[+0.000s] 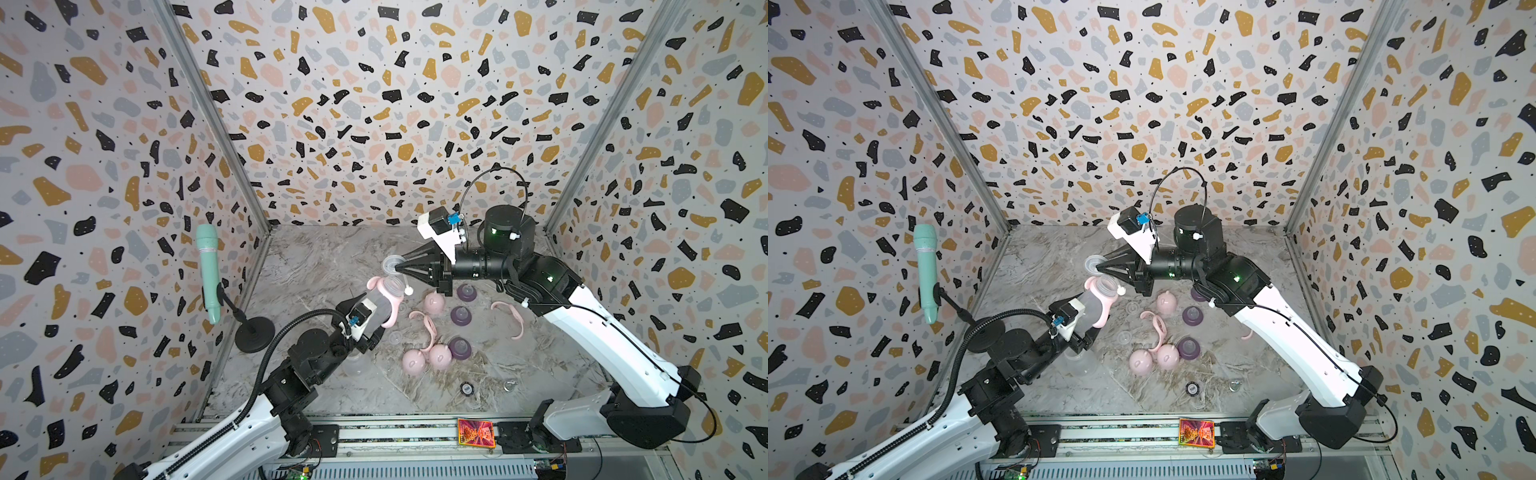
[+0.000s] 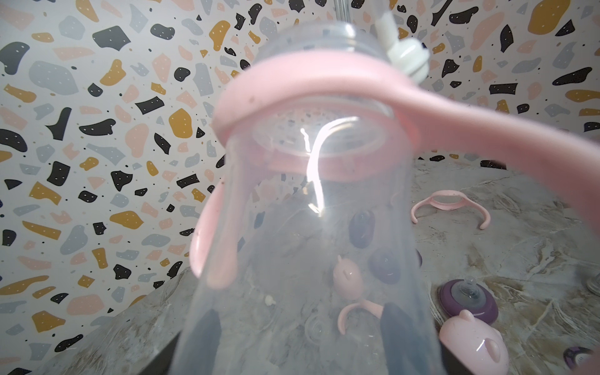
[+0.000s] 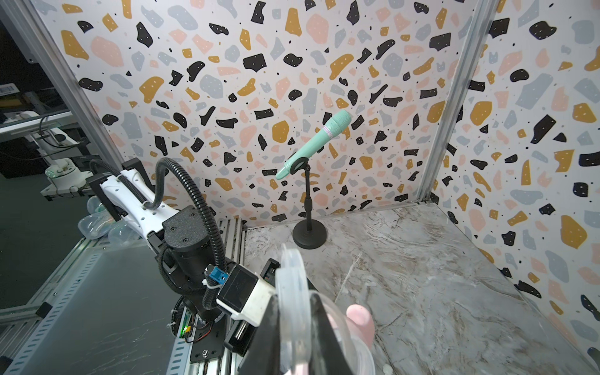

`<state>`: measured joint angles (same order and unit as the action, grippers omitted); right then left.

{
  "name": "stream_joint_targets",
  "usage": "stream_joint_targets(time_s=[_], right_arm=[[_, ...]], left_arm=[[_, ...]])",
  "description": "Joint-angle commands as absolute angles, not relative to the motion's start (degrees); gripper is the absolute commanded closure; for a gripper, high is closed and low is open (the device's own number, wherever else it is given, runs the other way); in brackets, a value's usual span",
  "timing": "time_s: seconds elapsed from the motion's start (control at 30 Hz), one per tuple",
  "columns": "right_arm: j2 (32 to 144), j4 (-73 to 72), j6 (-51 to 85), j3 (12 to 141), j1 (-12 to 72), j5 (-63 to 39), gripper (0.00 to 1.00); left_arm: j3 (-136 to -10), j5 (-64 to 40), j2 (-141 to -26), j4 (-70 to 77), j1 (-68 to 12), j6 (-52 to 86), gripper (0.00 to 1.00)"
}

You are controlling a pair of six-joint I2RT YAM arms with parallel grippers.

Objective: Assemble the baby bottles
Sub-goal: Place the straw into the baby bottle.

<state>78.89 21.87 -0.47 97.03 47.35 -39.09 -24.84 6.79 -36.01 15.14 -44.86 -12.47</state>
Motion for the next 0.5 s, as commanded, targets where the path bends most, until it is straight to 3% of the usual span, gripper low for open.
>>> stream_joint_targets(time_s=[0.0, 0.47], right_arm=[[77.01, 20.16, -0.12, 99.24, 47.79, -40.87, 1.0], [77.61, 18.86, 1.39, 99.15, 47.89, -43.17, 1.0]], left_arm=[[-24.54, 6.71, -35.51, 19.25, -45.07, -12.12, 0.81], [-22.95, 5.21, -34.67, 21.31, -45.08, -12.96, 0.81]])
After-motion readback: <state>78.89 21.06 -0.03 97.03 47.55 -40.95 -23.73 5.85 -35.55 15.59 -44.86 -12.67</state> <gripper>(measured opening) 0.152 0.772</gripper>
